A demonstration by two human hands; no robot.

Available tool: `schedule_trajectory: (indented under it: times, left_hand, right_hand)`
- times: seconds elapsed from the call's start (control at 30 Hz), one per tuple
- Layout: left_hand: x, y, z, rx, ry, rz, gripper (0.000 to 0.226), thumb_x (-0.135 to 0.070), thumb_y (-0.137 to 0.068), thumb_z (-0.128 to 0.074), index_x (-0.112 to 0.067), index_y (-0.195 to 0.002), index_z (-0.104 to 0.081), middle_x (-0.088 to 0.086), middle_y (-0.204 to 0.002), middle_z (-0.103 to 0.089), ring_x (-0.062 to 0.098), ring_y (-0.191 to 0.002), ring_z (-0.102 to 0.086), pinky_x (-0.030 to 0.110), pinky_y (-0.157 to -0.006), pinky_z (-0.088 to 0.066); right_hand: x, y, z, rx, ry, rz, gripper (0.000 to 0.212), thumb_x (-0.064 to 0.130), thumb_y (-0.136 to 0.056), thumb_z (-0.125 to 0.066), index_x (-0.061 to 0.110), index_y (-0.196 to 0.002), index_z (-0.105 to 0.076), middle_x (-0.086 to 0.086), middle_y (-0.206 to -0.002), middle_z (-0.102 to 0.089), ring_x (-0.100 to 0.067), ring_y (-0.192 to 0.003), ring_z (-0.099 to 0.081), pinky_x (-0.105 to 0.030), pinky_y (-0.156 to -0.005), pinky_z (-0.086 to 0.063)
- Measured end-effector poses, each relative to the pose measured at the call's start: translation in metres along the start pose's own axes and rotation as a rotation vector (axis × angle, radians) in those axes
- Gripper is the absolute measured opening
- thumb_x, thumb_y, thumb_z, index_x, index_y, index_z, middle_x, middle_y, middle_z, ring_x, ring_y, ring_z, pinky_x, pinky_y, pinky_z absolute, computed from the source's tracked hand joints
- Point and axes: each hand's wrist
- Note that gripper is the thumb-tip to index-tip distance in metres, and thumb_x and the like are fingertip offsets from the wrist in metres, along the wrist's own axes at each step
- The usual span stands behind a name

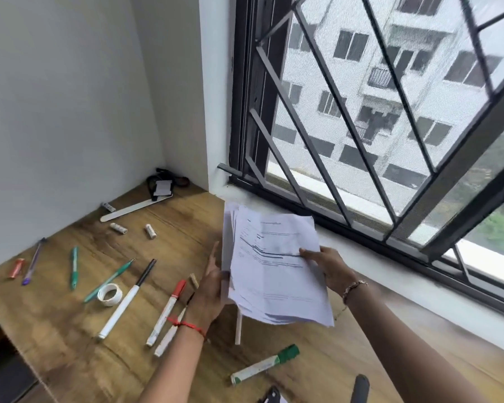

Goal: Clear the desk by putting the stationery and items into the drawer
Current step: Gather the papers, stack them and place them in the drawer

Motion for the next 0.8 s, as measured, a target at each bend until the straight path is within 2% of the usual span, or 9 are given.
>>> schedule_trajectory:
  times: [0.1, 0.2, 0.3, 0.4, 0.5, 0.57, 0.67, 0.73, 0.8]
  left_hand:
    - [0.003, 0.002, 0.002, 0.11, 0.006, -0.042, 0.086, 0.007, -0.059, -0.052, -0.023, -0.138, -0.037, 0.01, -0.111, -0.064, 0.025, -0.093, -0.066, 0.033, -0.06, -0.056]
    - [0.001, 0.013, -0.003, 0.206, -0.025, -0.055, 0.087, 0.015, -0.058, -0.048, -0.021, -0.137, -0.038, 0.001, -0.1, -0.071, 0.016, -0.086, -0.069, 0.025, -0.057, -0.055]
    - [0.0, 0.022, -0.004, 0.255, 0.013, -0.021, 0.084, 0.014, -0.058, -0.047, -0.022, -0.133, -0.043, 0.006, -0.099, -0.07, 0.02, -0.086, -0.068, 0.027, -0.059, -0.055]
    - [0.001, 0.028, -0.005, 0.276, 0.037, 0.022, 0.078, 0.009, -0.057, -0.048, -0.022, -0.128, -0.049, 0.01, -0.103, -0.068, 0.025, -0.093, -0.065, 0.033, -0.064, -0.055]
    - [0.002, 0.031, -0.005, 0.309, 0.068, 0.027, 0.072, 0.008, -0.055, -0.049, -0.019, -0.122, -0.054, 0.009, -0.099, -0.069, 0.023, -0.089, -0.067, 0.032, -0.063, -0.055]
    - [0.002, 0.033, -0.005, 0.3, 0.07, 0.036, 0.069, 0.006, -0.054, -0.049, -0.019, -0.118, -0.057, 0.008, -0.097, -0.07, 0.023, -0.088, -0.066, 0.03, -0.062, -0.055]
    - [0.0, 0.038, -0.004, 0.222, 0.054, 0.066, 0.06, 0.003, -0.055, -0.05, -0.017, -0.11, -0.062, 0.009, -0.094, -0.07, 0.023, -0.081, -0.067, 0.027, -0.06, -0.055]
    - [-0.004, 0.044, -0.006, 0.172, 0.004, 0.095, 0.038, 0.001, -0.057, -0.054, -0.009, -0.091, -0.067, 0.011, -0.078, -0.069, 0.022, -0.068, -0.067, 0.025, -0.056, -0.053]
    - [-0.007, 0.053, -0.013, 0.141, -0.021, 0.102, 0.009, -0.006, -0.075, -0.057, -0.006, -0.072, -0.065, 0.007, -0.056, -0.066, 0.019, -0.055, -0.063, 0.027, -0.055, -0.048]
  right_hand:
    - [-0.008, 0.01, 0.007, 0.023, -0.038, -0.044, 0.019, 0.009, -0.085, -0.063, 0.003, -0.103, -0.062, -0.009, -0.082, -0.072, -0.022, -0.067, -0.07, -0.035, -0.067, -0.058]
    - [-0.023, 0.021, 0.014, 0.089, -0.013, -0.166, 0.035, 0.029, -0.083, -0.068, 0.013, -0.112, -0.062, -0.011, -0.11, -0.069, -0.029, -0.099, -0.066, -0.043, -0.091, -0.052]
    - [-0.038, 0.029, 0.018, 0.072, 0.004, -0.206, 0.062, 0.043, -0.067, -0.079, 0.018, -0.121, -0.06, -0.008, -0.116, -0.067, -0.028, -0.106, -0.064, -0.043, -0.095, -0.049]
    - [-0.048, 0.041, 0.014, 0.099, -0.048, -0.193, 0.054, 0.039, -0.073, -0.074, 0.019, -0.121, -0.059, -0.008, -0.116, -0.067, -0.027, -0.105, -0.064, -0.041, -0.094, -0.05]
    - [-0.051, 0.052, 0.008, 0.16, -0.134, -0.157, 0.04, 0.029, -0.083, -0.066, 0.017, -0.12, -0.059, -0.01, -0.116, -0.067, -0.025, -0.094, -0.068, -0.035, -0.079, -0.055]
    - [-0.052, 0.056, 0.005, 0.119, -0.199, -0.08, 0.039, 0.019, -0.083, -0.066, 0.016, -0.121, -0.056, -0.012, -0.117, -0.066, -0.027, -0.089, -0.068, -0.035, -0.071, -0.057]
    - [-0.05, 0.063, 0.004, -0.016, -0.2, 0.058, 0.039, 0.005, -0.081, -0.066, 0.008, -0.119, -0.055, -0.016, -0.113, -0.067, -0.031, -0.086, -0.067, -0.04, -0.073, -0.057]
    - [-0.046, 0.072, 0.006, -0.089, -0.17, 0.137, 0.037, 0.0, -0.08, -0.067, 0.004, -0.114, -0.056, -0.015, -0.103, -0.069, -0.029, -0.08, -0.068, -0.041, -0.072, -0.058]
    - [-0.043, 0.08, 0.012, -0.111, -0.125, 0.24, 0.038, -0.001, -0.078, -0.068, 0.003, -0.114, -0.056, -0.014, -0.1, -0.069, -0.026, -0.078, -0.069, -0.038, -0.071, -0.058]
Point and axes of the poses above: each hand's wrist, its own y-axis away from the middle knuckle, its own z-axis out of the back of the hand, x = y × z
